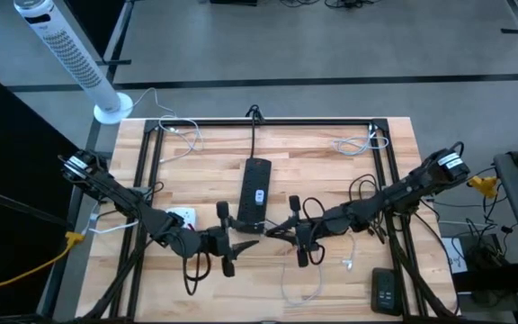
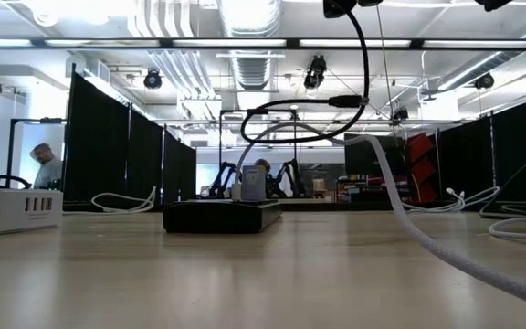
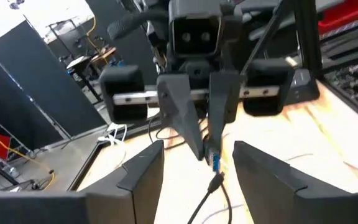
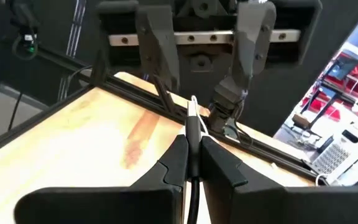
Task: Insert USB
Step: Insert the left black charger cable into the white outlet extension
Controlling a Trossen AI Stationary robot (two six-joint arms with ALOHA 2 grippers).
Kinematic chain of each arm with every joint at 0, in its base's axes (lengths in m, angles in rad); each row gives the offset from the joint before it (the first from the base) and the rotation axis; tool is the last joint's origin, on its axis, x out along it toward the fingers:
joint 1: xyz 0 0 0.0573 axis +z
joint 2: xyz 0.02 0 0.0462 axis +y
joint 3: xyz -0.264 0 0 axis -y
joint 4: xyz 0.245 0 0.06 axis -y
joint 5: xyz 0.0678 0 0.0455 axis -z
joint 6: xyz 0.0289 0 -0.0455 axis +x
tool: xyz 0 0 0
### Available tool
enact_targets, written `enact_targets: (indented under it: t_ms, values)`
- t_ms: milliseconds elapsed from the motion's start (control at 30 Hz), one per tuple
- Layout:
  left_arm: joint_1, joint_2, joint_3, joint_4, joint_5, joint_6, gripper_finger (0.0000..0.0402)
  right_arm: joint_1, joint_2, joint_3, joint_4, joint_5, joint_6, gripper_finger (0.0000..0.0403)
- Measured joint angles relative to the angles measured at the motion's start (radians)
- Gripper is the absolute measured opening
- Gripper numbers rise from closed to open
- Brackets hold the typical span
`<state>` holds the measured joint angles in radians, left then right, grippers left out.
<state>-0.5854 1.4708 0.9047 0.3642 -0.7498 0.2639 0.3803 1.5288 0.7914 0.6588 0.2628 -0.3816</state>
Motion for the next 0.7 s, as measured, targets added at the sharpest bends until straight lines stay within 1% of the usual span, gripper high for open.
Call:
enact_targets:
  t_ms: [167, 267, 300, 367, 433, 500, 567, 600, 633, 700]
  values:
    - [0.0, 0.0, 0.0, -0.045, 0.002, -0.051, 0.0189, 0.002, 0.003, 0.0, 0.002, 0.002, -0.022, 0.0017]
    - [0.004, 0.0, 0.0, -0.047, 0.063, -0.098, 0.0182, 0.007, 0.003, 0.0, 0.002, 0.006, -0.059, 0.0017]
    - [0.005, -0.001, 0.0, -0.047, 0.085, -0.119, 0.0178, 0.015, 0.004, 0.0, 0.003, 0.024, -0.086, 0.0017]
    - [0.005, -0.008, 0.0, -0.05, 0.107, -0.156, 0.017, 0.042, 0.01, 0.0, 0.003, 0.098, -0.174, 0.0017]
    - [0.006, -0.019, 0.0, -0.048, 0.113, -0.18, 0.0162, 0.084, 0.02, 0.0, 0.006, 0.202, -0.287, 0.0017]
    - [0.006, -0.025, 0.0, -0.047, 0.113, -0.207, 0.0155, 0.13, 0.036, 0.0, 0.035, 0.346, -0.406, 0.0017]
    - [0.007, -0.026, 0.0, -0.049, 0.114, -0.238, 0.015, 0.168, 0.06, 0.0, 0.103, 0.485, -0.52, 0.0017]
    - [0.008, -0.027, 0.0, -0.05, 0.114, -0.246, 0.0148, 0.185, 0.074, 0.0, 0.141, 0.537, -0.575, 0.0017]
    - [0.008, -0.028, 0.0, -0.05, 0.115, -0.252, 0.0146, 0.2, 0.09, 0.0, 0.181, 0.575, -0.627, 0.0017]
    - [0.01, -0.028, 0.0, -0.051, 0.119, -0.267, 0.0144, 0.223, 0.125, 0.0, 0.261, 0.611, -0.719, 0.0017]
